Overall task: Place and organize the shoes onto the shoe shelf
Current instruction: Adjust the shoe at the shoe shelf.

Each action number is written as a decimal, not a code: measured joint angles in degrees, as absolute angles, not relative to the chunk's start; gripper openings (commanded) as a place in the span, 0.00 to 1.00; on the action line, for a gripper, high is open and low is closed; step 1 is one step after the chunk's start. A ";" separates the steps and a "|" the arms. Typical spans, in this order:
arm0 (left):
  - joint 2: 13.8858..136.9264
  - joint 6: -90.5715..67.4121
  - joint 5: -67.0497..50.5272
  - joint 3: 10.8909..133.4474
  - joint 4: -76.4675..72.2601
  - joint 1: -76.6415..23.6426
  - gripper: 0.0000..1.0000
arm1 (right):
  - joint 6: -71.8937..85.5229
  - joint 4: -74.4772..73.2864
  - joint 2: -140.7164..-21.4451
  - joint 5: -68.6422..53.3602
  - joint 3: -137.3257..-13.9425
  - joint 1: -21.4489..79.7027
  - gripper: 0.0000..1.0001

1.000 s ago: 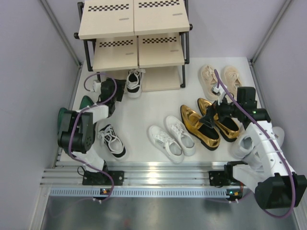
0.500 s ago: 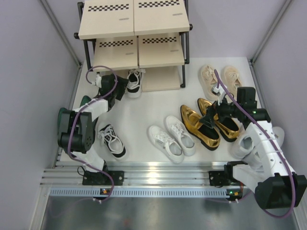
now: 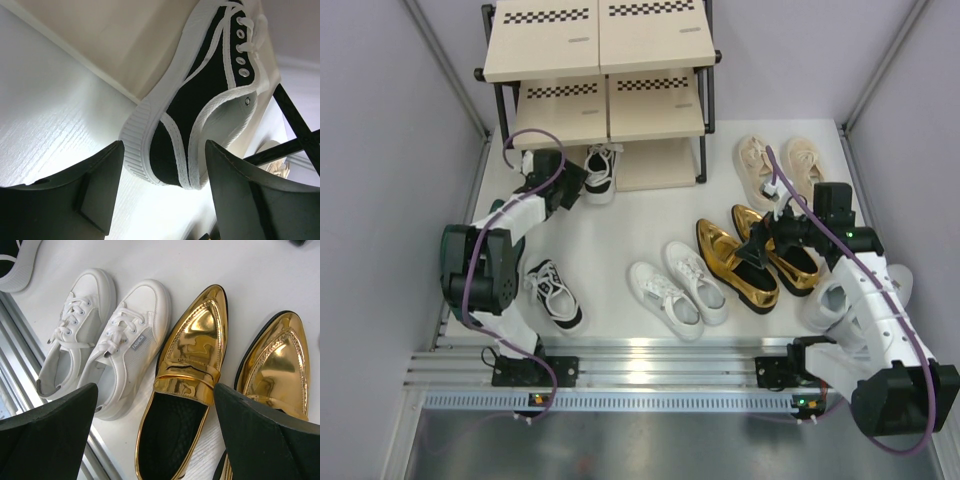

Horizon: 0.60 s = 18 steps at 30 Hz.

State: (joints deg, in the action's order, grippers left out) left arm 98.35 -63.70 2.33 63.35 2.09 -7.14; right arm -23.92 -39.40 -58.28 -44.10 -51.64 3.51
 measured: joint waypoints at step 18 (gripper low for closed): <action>102.24 -63.92 2.44 67.05 4.12 -6.96 0.28 | -23.97 -39.42 -58.28 -44.07 -51.62 3.51 0.99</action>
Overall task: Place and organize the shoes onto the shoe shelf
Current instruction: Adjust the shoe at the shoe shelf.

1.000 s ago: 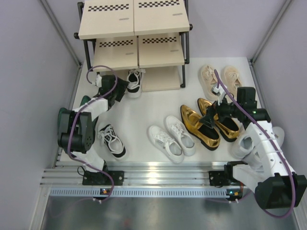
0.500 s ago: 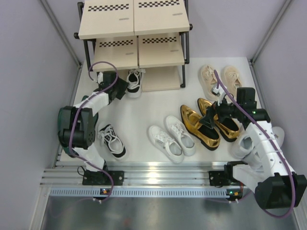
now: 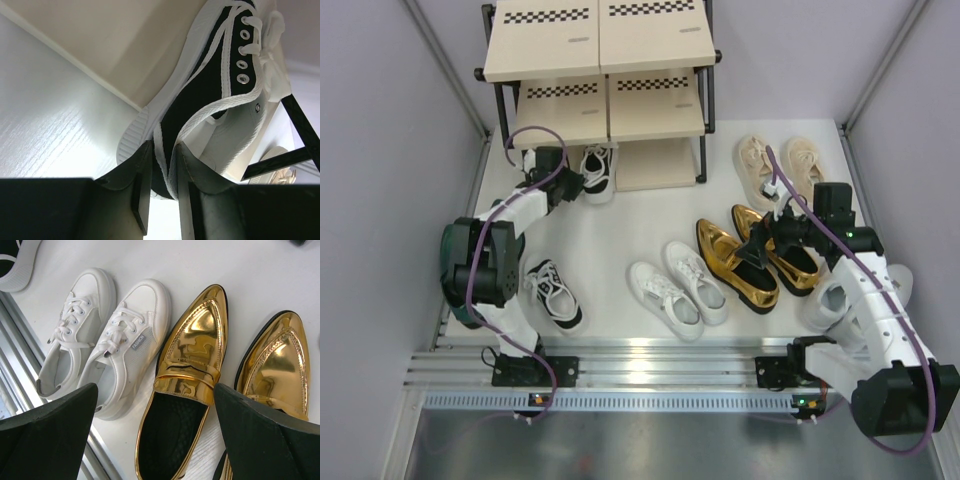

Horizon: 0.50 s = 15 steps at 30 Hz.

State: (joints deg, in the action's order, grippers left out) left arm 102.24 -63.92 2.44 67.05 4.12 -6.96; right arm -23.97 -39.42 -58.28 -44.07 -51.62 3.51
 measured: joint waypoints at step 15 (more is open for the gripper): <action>102.15 -63.26 3.95 67.44 4.75 -7.07 0.03 | -23.97 -39.40 -58.26 -44.07 -51.33 3.51 0.99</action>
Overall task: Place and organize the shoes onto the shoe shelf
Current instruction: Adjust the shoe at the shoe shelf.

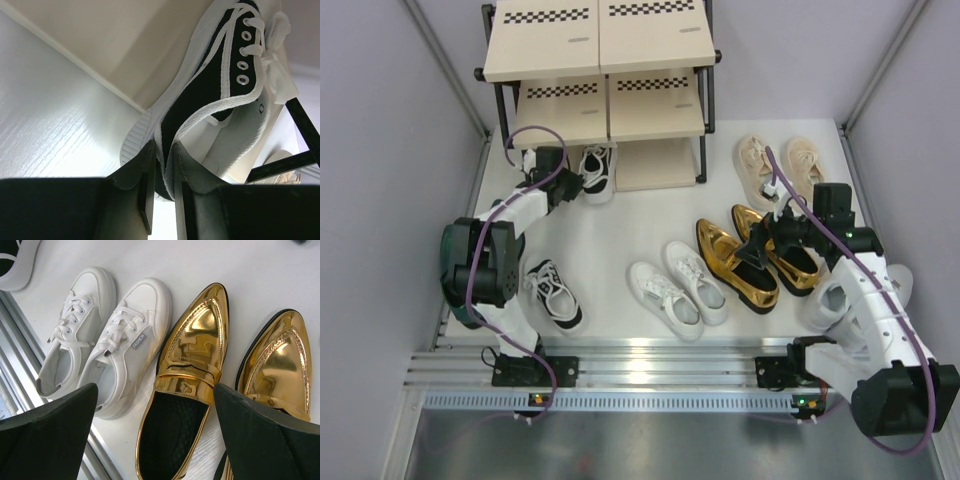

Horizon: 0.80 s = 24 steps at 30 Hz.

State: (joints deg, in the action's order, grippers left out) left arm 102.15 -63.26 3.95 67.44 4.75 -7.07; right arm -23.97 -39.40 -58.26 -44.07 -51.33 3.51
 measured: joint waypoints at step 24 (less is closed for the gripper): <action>100.51 -57.95 8.03 66.87 1.76 -7.07 0.00 | -23.92 -39.42 -58.24 -44.05 -51.33 3.51 0.99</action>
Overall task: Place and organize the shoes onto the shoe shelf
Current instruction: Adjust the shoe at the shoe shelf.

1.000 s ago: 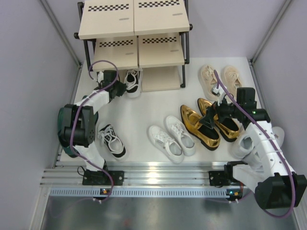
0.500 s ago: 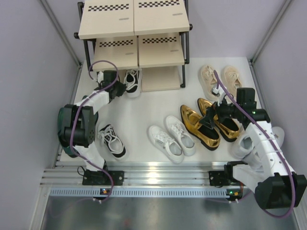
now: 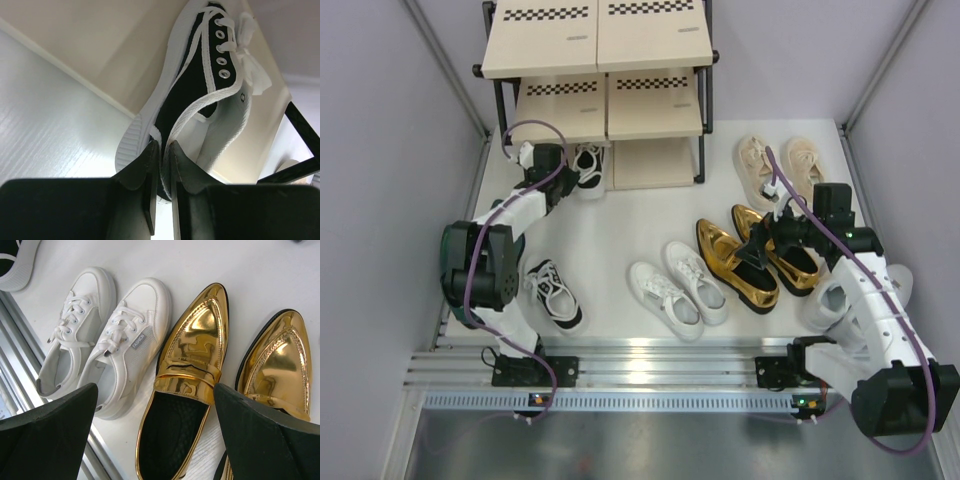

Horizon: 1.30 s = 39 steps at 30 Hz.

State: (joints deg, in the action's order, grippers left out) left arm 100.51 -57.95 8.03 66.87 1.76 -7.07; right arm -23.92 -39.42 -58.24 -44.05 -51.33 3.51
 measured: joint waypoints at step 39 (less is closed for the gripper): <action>100.99 -54.39 10.39 66.85 -3.60 -7.05 0.16 | -23.99 -39.44 -58.24 -44.05 -51.33 3.51 0.99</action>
State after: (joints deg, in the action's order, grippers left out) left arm 100.99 -54.39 10.39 66.85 -3.60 -7.05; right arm -23.99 -39.44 -58.24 -44.05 -51.33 3.51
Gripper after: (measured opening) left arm 0.161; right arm 0.993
